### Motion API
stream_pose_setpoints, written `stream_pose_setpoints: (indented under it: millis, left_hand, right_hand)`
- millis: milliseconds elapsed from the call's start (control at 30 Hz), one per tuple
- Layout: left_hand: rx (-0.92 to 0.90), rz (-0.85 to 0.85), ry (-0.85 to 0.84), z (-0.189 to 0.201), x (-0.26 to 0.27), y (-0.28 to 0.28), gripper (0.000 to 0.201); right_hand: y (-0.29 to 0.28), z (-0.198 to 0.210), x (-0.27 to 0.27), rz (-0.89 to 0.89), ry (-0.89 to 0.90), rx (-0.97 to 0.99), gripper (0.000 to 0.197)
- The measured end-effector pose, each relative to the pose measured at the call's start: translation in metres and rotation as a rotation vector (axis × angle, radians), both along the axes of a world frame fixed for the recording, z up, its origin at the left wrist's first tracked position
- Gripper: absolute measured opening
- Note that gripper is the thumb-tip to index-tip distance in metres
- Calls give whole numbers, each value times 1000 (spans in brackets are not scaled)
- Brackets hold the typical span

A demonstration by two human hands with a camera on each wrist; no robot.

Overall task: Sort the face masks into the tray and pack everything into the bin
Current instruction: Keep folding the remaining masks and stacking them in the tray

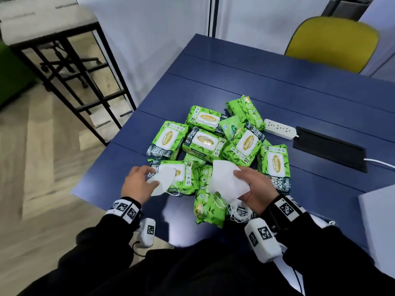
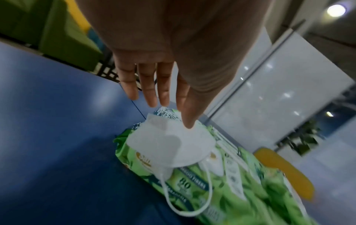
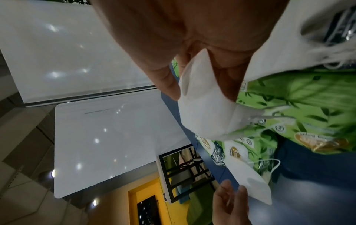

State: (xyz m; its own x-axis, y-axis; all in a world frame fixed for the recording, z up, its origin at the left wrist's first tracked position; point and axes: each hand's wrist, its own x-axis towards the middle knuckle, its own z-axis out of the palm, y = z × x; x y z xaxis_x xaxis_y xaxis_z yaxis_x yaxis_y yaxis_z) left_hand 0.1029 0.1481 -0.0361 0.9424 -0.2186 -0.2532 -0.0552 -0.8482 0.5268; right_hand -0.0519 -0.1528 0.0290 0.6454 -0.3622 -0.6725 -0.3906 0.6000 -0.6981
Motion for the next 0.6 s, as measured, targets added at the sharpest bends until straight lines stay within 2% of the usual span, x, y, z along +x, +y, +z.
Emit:
stream_pose_setpoints:
  millis: [100, 233, 300, 367, 433, 500, 567, 600]
  left_hand:
    - [62, -133, -31, -11, 0, -2, 50]
    - [131, -218, -10, -21, 7, -1, 64]
    - [171, -270, 27, -23, 14, 1, 57]
    - [159, -293, 39, -19, 23, 4, 37]
    - [24, -231, 71, -13, 34, 8, 23]
    - [-198, -114, 150, 1, 42, 8, 31]
    - [-518, 34, 318, 22, 42, 3, 44]
    - [-649, 89, 387, 33, 38, 0, 42]
  right_hand:
    - [24, 0, 5, -5, 20, 2, 5]
    - [54, -9, 11, -120, 42, 62, 12]
    - [69, -15, 14, -177, 52, 81, 20]
    - [83, -19, 18, -214, 68, 98, 33]
    - [96, -21, 22, -228, 85, 81, 33]
    - [107, -23, 26, -231, 87, 61, 33]
    - [115, -25, 30, -227, 72, 52, 35]
    - [118, -24, 32, -219, 57, 50, 36]
